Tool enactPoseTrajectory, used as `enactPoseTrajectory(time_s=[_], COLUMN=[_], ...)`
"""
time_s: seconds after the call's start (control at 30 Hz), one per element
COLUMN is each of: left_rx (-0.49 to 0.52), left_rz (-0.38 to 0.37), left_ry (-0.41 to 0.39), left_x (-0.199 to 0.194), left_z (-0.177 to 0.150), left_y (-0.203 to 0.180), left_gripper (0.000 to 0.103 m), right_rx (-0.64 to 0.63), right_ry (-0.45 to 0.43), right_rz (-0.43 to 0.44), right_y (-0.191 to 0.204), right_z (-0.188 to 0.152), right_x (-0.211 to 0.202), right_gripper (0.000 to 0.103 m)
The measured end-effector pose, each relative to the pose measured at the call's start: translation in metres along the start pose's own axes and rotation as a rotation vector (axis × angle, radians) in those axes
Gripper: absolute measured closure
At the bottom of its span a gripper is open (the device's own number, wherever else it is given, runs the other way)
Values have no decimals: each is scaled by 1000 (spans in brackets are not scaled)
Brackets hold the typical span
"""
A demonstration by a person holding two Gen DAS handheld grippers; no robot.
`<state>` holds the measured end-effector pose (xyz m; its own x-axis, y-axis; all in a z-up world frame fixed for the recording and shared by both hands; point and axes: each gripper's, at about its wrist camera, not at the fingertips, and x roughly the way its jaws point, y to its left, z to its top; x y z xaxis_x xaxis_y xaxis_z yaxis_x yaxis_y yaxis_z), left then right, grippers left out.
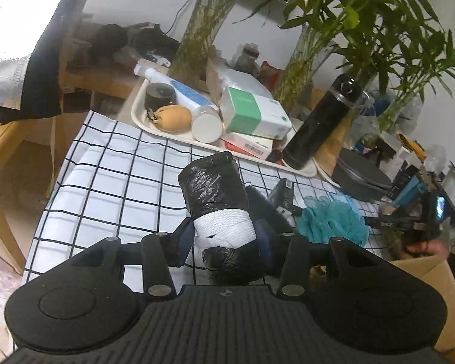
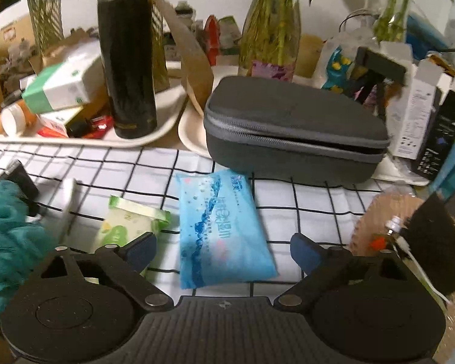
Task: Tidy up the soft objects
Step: 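Close the right gripper on the blue wipes pack while the left gripper lifts the roll, then carry both items over the cardboard box and open both grippers to drop them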
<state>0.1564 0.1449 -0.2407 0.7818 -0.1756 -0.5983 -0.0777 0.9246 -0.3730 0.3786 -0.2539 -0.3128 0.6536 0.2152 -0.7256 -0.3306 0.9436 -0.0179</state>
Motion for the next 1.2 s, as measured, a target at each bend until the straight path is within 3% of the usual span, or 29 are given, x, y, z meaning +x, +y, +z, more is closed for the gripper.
enactPoseTrajectory(time_s=[0.23, 0.3, 0.37, 0.67, 0.9, 1.2], left_rx=[3, 5, 11, 18, 41, 97], left_rz=[-7, -6, -11, 1, 14, 22], left_ry=[19, 21, 21, 31, 22, 9], left_x=[6, 6, 6, 6, -6, -37], left_z=[-9, -10, -10, -9, 2, 20], left_y=[4, 4, 5, 3, -8, -37], left_gripper=[60, 60, 60, 60, 60, 60], right_rx=[23, 30, 46, 14, -4, 23], right_ry=[18, 24, 32, 54, 71, 2], right_rz=[32, 54, 89, 87, 70, 123], right_y=[-7, -9, -12, -9, -3, 11], right_z=[6, 8, 8, 9, 9, 9], right_x=[32, 39, 47, 48, 19, -64], right_gripper=[16, 24, 26, 35, 37, 37])
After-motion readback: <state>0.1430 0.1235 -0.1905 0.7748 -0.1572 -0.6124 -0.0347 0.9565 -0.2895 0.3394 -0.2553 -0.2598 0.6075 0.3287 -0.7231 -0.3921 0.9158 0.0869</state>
